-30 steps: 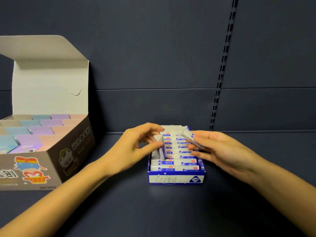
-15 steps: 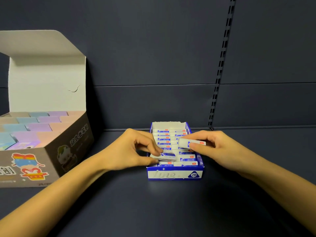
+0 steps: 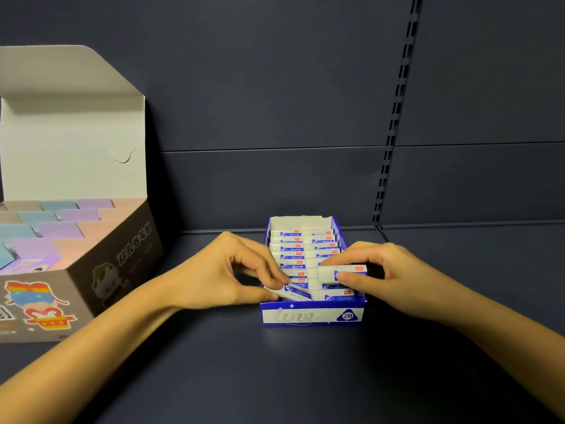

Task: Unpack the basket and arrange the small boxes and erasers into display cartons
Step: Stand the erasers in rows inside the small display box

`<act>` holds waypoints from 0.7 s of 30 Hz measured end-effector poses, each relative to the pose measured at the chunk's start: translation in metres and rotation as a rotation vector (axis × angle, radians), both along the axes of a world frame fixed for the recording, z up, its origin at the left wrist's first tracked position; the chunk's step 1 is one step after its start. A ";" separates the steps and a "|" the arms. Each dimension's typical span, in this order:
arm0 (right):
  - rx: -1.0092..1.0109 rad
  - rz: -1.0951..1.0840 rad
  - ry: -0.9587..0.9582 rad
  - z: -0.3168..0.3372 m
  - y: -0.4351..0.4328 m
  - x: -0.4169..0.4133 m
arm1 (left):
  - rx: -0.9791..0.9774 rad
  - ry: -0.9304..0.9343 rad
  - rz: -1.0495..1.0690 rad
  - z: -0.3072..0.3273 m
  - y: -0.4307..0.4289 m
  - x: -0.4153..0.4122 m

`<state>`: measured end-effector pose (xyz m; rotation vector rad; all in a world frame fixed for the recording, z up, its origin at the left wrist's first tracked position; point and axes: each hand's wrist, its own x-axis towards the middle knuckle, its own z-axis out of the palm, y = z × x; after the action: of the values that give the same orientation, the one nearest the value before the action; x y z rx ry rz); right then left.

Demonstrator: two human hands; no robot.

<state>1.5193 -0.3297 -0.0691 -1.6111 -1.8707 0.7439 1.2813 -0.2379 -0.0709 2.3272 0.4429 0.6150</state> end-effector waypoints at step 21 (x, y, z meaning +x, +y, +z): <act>-0.121 0.100 -0.237 0.016 0.011 -0.005 | 0.106 0.512 0.035 0.018 0.007 0.026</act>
<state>1.5146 -0.3191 -0.0532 -1.7560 -2.1229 0.7486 1.3074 -0.2307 -0.0529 2.5752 0.6951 0.0463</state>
